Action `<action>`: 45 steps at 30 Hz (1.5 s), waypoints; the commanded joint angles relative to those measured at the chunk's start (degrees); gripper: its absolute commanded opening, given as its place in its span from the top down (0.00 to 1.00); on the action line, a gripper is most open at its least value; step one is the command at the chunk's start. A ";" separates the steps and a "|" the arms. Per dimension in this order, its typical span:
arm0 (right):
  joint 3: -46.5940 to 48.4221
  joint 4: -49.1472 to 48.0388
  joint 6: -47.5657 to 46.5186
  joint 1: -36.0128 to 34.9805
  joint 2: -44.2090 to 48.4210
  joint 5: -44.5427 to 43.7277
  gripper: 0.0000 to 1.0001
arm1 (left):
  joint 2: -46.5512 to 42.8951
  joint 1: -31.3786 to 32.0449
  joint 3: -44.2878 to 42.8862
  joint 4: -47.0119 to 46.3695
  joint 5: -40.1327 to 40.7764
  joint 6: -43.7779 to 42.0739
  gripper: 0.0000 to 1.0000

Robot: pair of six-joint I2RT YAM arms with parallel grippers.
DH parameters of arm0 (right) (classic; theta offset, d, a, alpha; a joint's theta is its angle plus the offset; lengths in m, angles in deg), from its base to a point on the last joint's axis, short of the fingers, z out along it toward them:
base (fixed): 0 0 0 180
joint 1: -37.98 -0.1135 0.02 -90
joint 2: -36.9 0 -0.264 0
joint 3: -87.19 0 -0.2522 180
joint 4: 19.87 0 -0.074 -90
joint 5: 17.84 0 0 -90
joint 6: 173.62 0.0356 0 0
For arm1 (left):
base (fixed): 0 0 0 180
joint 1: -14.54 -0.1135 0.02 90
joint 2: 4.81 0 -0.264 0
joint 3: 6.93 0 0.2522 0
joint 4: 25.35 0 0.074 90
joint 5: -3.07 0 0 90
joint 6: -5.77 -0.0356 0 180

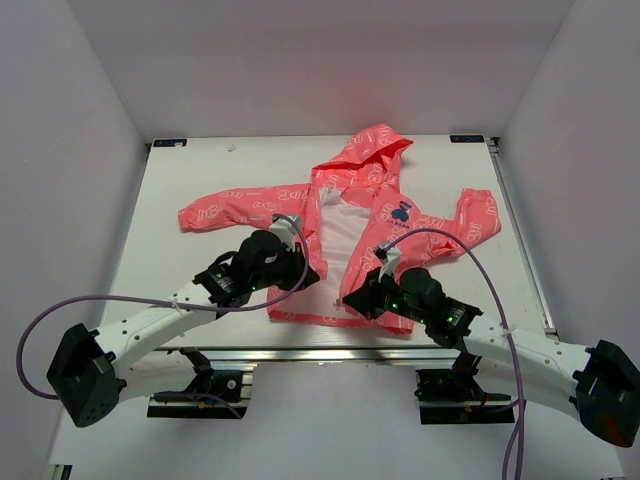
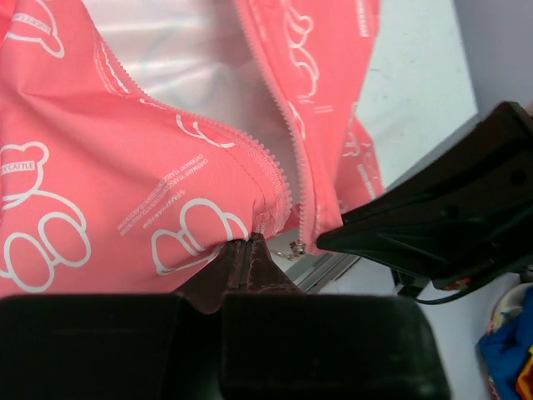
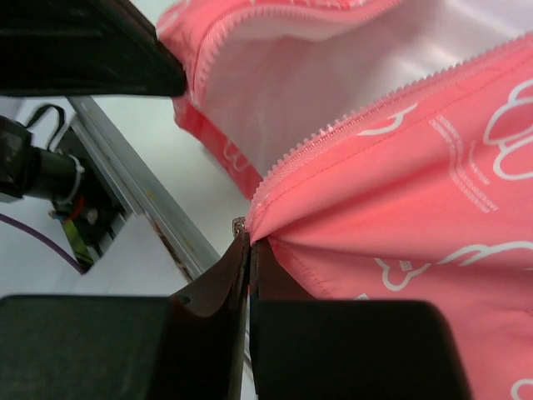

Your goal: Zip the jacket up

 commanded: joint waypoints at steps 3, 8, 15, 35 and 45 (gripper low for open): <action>-2.25 -13.99 0.52 1.68 2.44 2.00 1.00 | -4.07 0.08 2.14 -7.01 -2.70 0.09 1.00; -3.48 -18.75 1.67 3.78 2.97 3.85 1.00 | -5.56 0.08 5.21 -11.32 -5.77 -1.23 1.00; -1.38 -19.55 1.93 4.85 1.12 7.27 1.00 | -5.12 0.08 5.57 -12.46 -6.39 -3.34 1.00; -1.90 -26.23 3.87 5.99 -1.34 9.12 1.00 | -5.12 0.08 6.71 -12.99 -6.48 -2.20 1.00; -1.90 -25.61 4.31 6.87 -1.60 7.98 1.00 | -5.82 0.17 8.47 -16.77 -7.45 -0.44 1.00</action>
